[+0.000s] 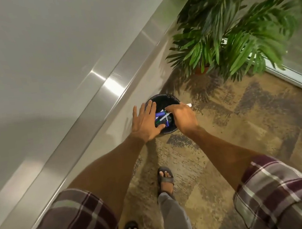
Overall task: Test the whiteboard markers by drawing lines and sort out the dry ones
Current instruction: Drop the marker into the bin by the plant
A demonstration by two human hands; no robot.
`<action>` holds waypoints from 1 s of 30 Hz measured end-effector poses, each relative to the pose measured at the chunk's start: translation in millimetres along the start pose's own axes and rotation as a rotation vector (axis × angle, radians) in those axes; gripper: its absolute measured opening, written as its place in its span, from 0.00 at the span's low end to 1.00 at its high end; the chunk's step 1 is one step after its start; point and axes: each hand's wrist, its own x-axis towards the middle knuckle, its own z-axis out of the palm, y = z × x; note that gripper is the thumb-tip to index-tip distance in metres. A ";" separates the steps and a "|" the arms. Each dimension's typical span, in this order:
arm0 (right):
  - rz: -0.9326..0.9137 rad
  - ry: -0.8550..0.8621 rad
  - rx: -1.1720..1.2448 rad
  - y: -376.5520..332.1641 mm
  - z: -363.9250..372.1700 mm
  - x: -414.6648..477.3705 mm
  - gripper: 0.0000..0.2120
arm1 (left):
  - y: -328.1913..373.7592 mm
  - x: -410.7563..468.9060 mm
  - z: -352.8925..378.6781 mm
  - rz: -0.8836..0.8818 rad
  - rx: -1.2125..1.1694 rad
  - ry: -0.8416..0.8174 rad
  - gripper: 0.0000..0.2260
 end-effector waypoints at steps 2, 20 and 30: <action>0.032 -0.007 0.060 3.1 1.9 4.8 0.20 | -2.7 4.4 2.9 -0.006 -0.004 -0.014 0.42; 0.025 0.015 0.052 -29.0 -26.1 -21.5 0.18 | -1.9 -46.8 -35.0 -0.061 -0.014 0.009 0.36; -0.042 0.139 -0.044 -100.9 -75.9 -95.8 0.19 | 11.3 -153.3 -80.2 0.030 0.090 0.137 0.36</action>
